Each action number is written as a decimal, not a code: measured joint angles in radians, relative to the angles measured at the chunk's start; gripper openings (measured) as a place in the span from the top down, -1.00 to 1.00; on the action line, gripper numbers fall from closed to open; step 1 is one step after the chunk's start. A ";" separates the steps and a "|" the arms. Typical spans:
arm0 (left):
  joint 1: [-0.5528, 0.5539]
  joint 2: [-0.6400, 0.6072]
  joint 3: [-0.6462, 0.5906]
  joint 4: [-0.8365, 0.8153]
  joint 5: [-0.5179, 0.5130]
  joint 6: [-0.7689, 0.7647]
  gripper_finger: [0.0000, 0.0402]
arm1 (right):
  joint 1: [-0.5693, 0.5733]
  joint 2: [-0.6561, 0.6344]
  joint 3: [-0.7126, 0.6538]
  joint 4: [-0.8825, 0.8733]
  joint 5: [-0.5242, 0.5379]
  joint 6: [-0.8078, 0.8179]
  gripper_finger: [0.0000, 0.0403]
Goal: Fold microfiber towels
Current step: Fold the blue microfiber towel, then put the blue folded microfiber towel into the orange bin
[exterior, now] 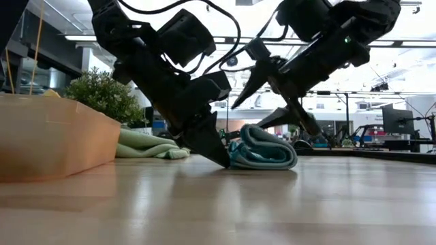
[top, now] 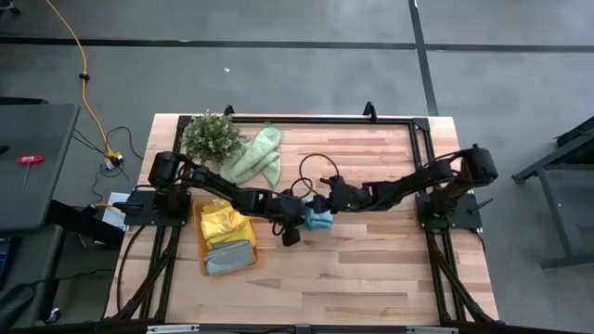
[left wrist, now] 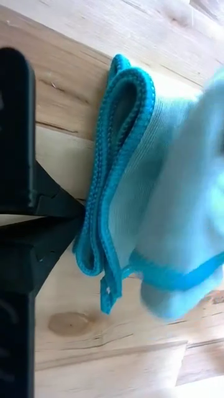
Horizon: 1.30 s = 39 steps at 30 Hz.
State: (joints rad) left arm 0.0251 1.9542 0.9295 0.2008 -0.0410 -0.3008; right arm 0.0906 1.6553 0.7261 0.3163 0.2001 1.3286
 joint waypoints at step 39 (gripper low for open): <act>0.094 -0.084 0.000 0.098 0.003 0.155 1.00 | 0.131 -0.149 -0.072 -0.226 -0.037 -0.451 0.98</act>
State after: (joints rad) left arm 0.1190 1.8698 0.9291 0.2986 -0.0376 -0.1454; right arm 0.2212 1.5061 0.6544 0.0904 0.1633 0.8774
